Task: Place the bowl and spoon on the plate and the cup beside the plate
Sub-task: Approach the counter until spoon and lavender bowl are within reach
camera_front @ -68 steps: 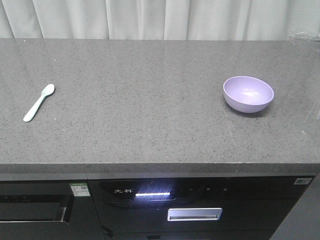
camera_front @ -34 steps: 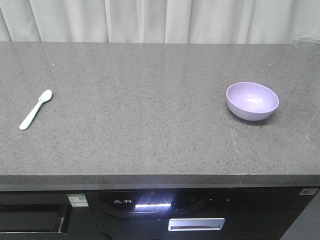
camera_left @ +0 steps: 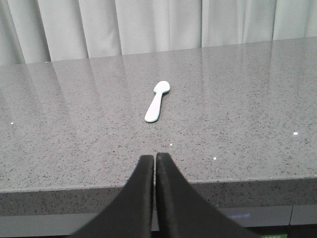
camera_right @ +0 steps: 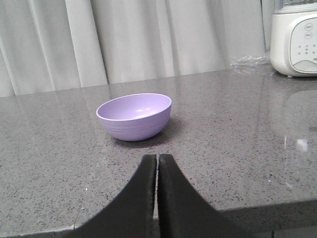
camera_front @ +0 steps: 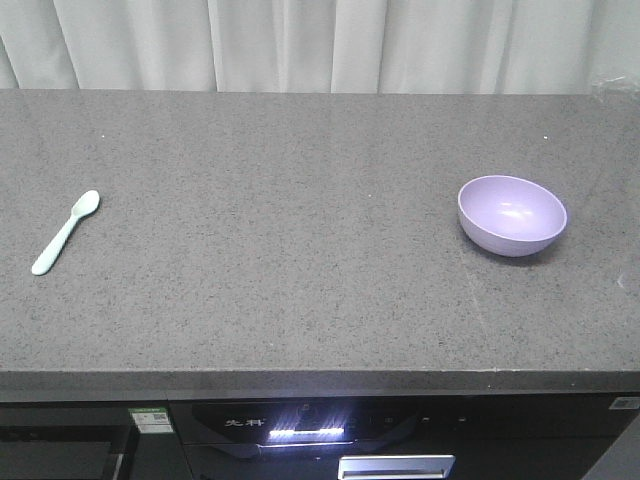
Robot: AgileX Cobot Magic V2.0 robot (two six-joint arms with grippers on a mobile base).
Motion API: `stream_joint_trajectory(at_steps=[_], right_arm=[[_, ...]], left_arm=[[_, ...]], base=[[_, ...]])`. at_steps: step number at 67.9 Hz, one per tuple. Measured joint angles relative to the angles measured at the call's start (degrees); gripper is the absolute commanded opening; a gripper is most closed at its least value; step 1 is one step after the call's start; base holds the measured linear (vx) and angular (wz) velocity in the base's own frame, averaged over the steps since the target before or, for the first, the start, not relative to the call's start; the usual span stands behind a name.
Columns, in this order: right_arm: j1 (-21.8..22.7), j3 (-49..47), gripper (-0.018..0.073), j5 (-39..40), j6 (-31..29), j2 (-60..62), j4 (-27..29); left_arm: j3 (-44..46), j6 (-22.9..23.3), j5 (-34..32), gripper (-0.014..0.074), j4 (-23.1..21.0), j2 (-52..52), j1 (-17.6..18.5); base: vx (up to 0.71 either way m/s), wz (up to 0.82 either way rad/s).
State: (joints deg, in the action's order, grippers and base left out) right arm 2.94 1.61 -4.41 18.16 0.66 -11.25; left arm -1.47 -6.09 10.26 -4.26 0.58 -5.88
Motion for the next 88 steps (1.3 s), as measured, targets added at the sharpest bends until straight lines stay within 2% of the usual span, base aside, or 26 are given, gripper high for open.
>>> stream_joint_trajectory(at_steps=[88], right_arm=[[0.0, 0.0, -0.0003, 0.0, 0.0, 0.0, 0.0]], left_arm=[[0.0, 0.0, 0.0, -0.0006, 0.0, 0.0, 0.0]], base=[[0.03, 0.0]])
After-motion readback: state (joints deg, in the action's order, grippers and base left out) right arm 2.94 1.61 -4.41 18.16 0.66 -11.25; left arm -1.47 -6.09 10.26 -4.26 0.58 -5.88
